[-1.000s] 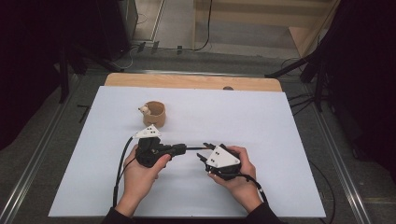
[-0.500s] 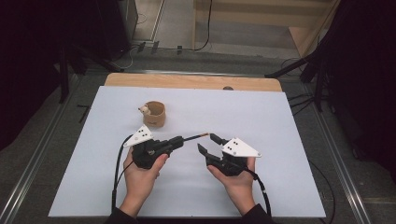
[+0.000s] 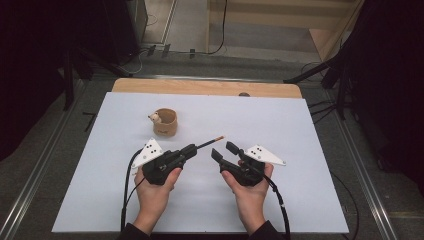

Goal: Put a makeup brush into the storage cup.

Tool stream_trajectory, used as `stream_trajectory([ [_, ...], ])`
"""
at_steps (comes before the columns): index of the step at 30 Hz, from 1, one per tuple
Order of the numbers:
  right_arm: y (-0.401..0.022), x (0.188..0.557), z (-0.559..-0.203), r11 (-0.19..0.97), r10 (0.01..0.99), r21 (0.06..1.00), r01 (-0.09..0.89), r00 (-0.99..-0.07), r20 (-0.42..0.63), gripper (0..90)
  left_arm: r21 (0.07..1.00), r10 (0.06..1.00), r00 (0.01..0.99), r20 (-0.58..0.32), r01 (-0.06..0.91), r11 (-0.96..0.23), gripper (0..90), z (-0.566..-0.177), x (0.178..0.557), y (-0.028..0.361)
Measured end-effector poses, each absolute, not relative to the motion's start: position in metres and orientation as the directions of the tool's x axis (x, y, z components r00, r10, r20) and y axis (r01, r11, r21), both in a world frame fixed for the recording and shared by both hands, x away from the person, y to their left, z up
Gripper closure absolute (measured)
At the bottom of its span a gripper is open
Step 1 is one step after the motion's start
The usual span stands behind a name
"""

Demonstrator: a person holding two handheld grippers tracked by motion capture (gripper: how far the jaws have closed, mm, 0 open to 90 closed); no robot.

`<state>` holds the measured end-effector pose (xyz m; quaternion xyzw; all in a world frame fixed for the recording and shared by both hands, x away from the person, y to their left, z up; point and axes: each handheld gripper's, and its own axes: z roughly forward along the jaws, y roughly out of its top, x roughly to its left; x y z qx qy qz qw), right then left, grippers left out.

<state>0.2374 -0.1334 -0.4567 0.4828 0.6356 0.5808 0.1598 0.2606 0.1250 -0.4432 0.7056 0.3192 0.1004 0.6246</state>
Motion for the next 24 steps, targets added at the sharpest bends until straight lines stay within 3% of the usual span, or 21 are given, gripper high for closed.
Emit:
stream_trajectory([
  [14,-0.130,0.236,-0.459,-0.293,0.766,0.828,0.478,-0.401,0.502,37.1,0.960,0.570,0.785,-0.242,0.278,0.025,85.8,-0.452,0.259,0.121],
  [24,-0.125,0.242,-0.462,-0.463,0.665,0.712,0.528,-0.325,0.673,41.6,0.973,0.569,0.798,-0.201,0.228,0.025,85.7,-0.454,0.257,0.119],
])
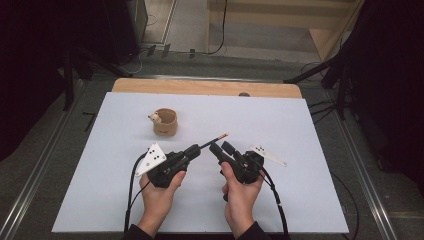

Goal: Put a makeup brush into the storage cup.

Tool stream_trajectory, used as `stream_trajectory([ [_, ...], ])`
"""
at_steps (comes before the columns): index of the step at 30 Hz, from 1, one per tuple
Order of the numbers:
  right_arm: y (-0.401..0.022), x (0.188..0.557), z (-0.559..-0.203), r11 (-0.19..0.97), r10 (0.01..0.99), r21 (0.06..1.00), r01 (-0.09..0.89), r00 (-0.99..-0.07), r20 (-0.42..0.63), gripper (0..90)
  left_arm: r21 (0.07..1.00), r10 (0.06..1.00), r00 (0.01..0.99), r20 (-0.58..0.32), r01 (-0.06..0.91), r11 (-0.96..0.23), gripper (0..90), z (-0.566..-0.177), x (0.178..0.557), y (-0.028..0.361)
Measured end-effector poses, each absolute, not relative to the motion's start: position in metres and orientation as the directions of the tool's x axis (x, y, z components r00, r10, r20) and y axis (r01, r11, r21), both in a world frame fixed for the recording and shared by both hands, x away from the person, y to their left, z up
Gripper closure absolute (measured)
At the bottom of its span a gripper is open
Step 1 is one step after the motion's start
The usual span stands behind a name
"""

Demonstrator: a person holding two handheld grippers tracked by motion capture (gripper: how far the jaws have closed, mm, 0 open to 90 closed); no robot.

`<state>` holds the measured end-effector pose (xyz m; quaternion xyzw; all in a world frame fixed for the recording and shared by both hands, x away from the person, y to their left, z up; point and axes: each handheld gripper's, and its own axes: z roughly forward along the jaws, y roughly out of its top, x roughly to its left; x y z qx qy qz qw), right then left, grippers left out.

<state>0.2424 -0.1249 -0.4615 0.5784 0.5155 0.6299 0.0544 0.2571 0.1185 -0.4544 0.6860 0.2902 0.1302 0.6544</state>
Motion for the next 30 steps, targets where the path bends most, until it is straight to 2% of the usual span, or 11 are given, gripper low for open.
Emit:
stream_trajectory([
  [9,-0.119,0.246,-0.461,-0.568,0.573,0.618,0.544,-0.277,0.771,43.4,0.976,0.567,0.800,-0.194,0.215,0.029,85.7,-0.454,0.256,0.120],
  [17,-0.121,0.252,-0.462,-0.645,0.473,0.508,0.571,-0.224,0.852,50.8,0.978,0.567,0.802,-0.190,0.206,0.036,85.7,-0.454,0.256,0.120],
  [30,-0.125,0.258,-0.467,-0.685,0.413,0.424,0.593,-0.164,0.896,58.1,0.979,0.554,0.812,-0.183,0.202,0.028,85.7,-0.455,0.255,0.117],
])
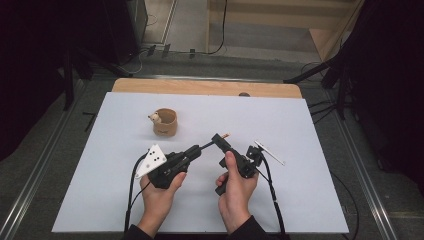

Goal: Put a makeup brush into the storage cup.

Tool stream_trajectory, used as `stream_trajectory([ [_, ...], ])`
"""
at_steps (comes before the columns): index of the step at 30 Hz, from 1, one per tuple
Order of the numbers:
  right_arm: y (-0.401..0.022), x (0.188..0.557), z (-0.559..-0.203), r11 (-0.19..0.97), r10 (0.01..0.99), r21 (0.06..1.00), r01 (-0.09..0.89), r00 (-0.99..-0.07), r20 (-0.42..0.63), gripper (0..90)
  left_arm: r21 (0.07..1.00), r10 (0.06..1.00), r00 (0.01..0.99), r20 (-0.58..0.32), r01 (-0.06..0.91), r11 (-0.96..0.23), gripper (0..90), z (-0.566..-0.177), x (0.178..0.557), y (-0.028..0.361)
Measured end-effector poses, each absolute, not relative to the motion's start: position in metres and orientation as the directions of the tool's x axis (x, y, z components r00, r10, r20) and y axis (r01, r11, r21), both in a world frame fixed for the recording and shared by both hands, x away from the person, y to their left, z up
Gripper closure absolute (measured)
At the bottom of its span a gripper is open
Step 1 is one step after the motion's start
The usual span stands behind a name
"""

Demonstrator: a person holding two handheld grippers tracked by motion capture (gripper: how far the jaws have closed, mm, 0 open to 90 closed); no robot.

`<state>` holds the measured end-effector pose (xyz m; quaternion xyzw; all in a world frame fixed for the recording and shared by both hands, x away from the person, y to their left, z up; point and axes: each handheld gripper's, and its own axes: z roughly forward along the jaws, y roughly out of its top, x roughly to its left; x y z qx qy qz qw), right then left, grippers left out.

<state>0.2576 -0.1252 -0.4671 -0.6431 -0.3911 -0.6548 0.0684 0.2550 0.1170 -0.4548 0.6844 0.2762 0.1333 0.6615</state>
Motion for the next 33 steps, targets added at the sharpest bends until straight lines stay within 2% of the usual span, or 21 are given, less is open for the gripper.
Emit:
stream_trajectory([
  [11,-0.1278,0.2601,-0.4709,-0.697,0.371,0.389,0.603,-0.161,0.915,66.7,0.978,0.536,0.823,-0.186,0.206,0.022,85.6,-0.4563,0.2547,0.1147],
  [14,-0.1292,0.2609,-0.4719,-0.697,0.351,0.383,0.607,-0.177,0.919,69.6,0.969,0.518,0.827,-0.221,0.246,0.021,85.3,-0.4563,0.2571,0.1156],
  [15,-0.1300,0.2612,-0.4717,-0.698,0.341,0.378,0.608,-0.183,0.922,73.1,0.964,0.503,0.831,-0.239,0.265,0.021,83.6,-0.4565,0.2583,0.1161],
  [16,-0.1319,0.2614,-0.4716,-0.689,0.342,0.394,0.608,-0.207,0.917,83.9,0.961,0.487,0.836,-0.254,0.277,0.026,71.5,-0.4566,0.2594,0.1162],
  [17,-0.1319,0.2614,-0.4716,-0.689,0.342,0.394,0.608,-0.207,0.917,83.9,0.956,0.473,0.839,-0.270,0.292,0.029,71.5,-0.4566,0.2605,0.1156],
  [18,-0.1327,0.2616,-0.4719,-0.685,0.335,0.398,0.610,-0.221,0.916,84.4,0.953,0.469,0.838,-0.279,0.301,0.029,63.9,-0.4564,0.2610,0.1147],
  [20,-0.1339,0.2606,-0.4713,-0.663,0.367,0.445,0.602,-0.257,0.894,84.6,0.955,0.467,0.841,-0.272,0.297,0.022,55.4,-0.4560,0.2607,0.1133],
  [30,-0.1333,0.2558,-0.4688,-0.605,0.450,0.551,0.576,-0.323,0.832,84.6,0.955,0.482,0.839,-0.252,0.297,-0.018,52.1,-0.4559,0.2598,0.1086],
  [33,-0.1318,0.2549,-0.4656,-0.566,0.497,0.611,0.553,-0.363,0.789,84.6,0.944,0.481,0.833,-0.272,0.328,-0.034,52.7,-0.4553,0.2608,0.1091],
])
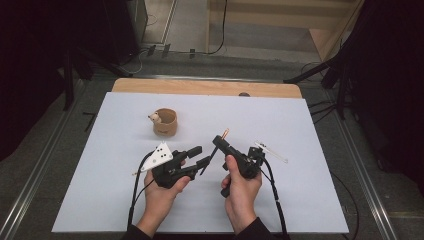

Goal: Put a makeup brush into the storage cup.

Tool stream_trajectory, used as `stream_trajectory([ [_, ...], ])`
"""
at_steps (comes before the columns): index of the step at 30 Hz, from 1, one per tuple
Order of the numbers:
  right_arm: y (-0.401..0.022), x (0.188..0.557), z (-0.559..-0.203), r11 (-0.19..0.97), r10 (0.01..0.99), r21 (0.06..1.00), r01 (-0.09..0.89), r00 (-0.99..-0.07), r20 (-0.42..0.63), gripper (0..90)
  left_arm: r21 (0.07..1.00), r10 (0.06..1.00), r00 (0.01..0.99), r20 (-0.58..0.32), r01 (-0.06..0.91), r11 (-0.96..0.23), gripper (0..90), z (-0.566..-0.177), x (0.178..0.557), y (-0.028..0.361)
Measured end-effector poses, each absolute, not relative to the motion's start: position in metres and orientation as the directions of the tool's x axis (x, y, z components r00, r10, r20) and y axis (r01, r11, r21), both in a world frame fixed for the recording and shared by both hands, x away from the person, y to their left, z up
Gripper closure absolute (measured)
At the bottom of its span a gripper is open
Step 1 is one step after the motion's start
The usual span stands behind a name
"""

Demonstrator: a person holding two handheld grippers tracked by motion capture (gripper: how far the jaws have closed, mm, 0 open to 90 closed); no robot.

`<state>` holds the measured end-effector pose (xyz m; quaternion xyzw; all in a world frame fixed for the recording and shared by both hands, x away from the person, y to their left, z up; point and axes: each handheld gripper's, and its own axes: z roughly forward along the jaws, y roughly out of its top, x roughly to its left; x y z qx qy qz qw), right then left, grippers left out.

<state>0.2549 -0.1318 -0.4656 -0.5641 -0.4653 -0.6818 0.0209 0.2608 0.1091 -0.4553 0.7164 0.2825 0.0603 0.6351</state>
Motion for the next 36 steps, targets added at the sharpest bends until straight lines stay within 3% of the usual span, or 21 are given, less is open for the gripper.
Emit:
stream_trajectory([
  [3,-0.126,0.252,-0.456,-0.502,0.554,0.696,0.513,-0.427,0.715,84.6,0.939,0.480,0.832,-0.276,0.340,-0.048,54.0,-0.455,0.261,0.109],
  [15,-0.111,0.250,-0.448,-0.360,0.601,0.804,0.473,-0.542,0.588,84.7,0.938,0.494,0.830,-0.258,0.338,-0.078,57.4,-0.452,0.260,0.108],
  [22,-0.097,0.245,-0.440,-0.222,0.632,0.888,0.402,-0.634,0.445,84.6,0.934,0.498,0.826,-0.264,0.349,-0.082,66.7,-0.453,0.261,0.109],
  [29,-0.094,0.243,-0.437,-0.160,0.661,0.920,0.358,-0.653,0.369,84.6,0.930,0.489,0.826,-0.278,0.360,-0.079,70.1,-0.452,0.261,0.110],
  [36,-0.093,0.244,-0.439,-0.145,0.663,0.920,0.363,-0.655,0.363,84.6,0.927,0.486,0.825,-0.289,0.367,-0.073,75.2,-0.451,0.261,0.111],
])
